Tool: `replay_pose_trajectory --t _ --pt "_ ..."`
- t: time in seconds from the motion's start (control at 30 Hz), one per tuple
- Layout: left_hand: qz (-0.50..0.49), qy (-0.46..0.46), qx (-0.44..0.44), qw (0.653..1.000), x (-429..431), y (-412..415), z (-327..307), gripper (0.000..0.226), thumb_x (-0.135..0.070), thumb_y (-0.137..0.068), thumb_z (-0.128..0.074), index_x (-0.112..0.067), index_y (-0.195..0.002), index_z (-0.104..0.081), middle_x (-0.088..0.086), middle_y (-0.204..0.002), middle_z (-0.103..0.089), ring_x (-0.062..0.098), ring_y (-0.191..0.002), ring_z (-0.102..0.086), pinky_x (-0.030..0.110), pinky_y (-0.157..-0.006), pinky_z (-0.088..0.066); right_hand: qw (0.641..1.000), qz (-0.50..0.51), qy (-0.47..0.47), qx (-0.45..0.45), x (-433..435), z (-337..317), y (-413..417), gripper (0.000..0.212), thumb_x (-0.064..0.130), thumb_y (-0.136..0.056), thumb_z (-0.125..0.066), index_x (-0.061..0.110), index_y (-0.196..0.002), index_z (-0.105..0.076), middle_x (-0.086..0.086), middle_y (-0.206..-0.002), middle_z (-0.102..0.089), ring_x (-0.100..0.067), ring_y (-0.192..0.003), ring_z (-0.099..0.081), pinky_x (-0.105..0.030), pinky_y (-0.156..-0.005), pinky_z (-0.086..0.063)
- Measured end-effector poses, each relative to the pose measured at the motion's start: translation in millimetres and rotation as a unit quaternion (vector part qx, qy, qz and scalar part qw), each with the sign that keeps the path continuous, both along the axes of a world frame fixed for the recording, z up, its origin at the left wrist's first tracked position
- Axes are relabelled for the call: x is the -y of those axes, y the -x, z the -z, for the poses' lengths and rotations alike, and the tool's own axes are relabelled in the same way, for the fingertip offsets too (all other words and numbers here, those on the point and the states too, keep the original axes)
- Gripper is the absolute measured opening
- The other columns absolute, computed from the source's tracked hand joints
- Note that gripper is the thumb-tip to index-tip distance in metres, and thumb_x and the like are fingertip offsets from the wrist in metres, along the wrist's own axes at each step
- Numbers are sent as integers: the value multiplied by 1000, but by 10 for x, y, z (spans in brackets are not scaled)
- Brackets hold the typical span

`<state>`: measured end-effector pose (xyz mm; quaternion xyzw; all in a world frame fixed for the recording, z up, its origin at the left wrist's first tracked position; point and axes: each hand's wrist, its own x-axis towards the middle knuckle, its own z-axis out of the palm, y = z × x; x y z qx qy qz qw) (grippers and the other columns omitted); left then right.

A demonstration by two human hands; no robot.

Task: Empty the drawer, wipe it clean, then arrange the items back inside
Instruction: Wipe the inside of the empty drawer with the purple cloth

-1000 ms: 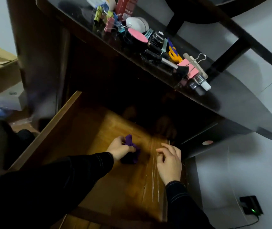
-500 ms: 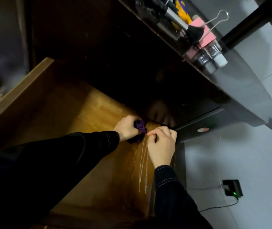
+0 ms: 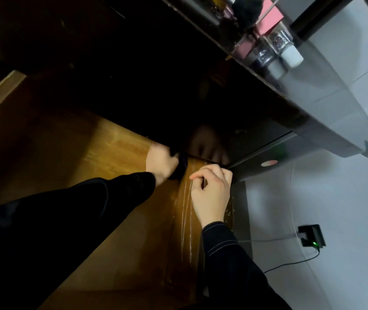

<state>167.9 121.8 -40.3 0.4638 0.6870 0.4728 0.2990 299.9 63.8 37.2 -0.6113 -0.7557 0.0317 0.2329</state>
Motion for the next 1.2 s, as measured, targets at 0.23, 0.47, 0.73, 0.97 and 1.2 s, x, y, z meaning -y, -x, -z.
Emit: replay_pose_trajectory --t 0.23,0.47,0.73,0.97,1.2 --pt "89 27 26 995 -48 -172 -23 20 -11 -87 -64 -1 -104 -69 20 -104 -69 36 -98 -64 36 -81 -52 1000 -1 6 -8 12 -33 12 25 4 -84 -62 26 -74 -70 21 -90 -53 -7 -105 -40 0 -77 -31" --pt "138 55 4 989 -139 -2 33 22 -16 -91 -63 -2 -107 -70 17 -110 -69 32 -103 -64 32 -85 -51 1000 -5 3 -1 1 -10 0 25 5 -84 -63 26 -73 -69 20 -90 -54 -7 -105 -40 -3 -74 -33" --pt "207 -4 -38 978 201 34 -33 33 1 -76 -58 -9 -104 -72 8 -105 -70 22 -99 -65 31 -85 -52 1000 -8 -1 -14 -1 -6 -6 26 6 -85 -63 29 -72 -68 19 -90 -53 -5 -103 -38 -6 -73 -31" --pt "75 127 71 987 -280 -142 -169 18 -8 -98 -50 0 -100 -65 21 -111 -66 34 -104 -64 37 -88 -54 1000 -5 -6 -17 -12 6 -13 28 6 -86 -61 28 -70 -67 19 -89 -54 -4 -103 -37 -5 -72 -30" --pt "206 1 56 977 127 70 22 42 10 -76 -56 -9 -108 -76 4 -107 -75 15 -97 -69 25 -88 -55 1000 -11 -1 -29 -22 15 -13 26 5 -86 -63 27 -73 -69 19 -89 -55 -5 -102 -38 -8 -73 -32"
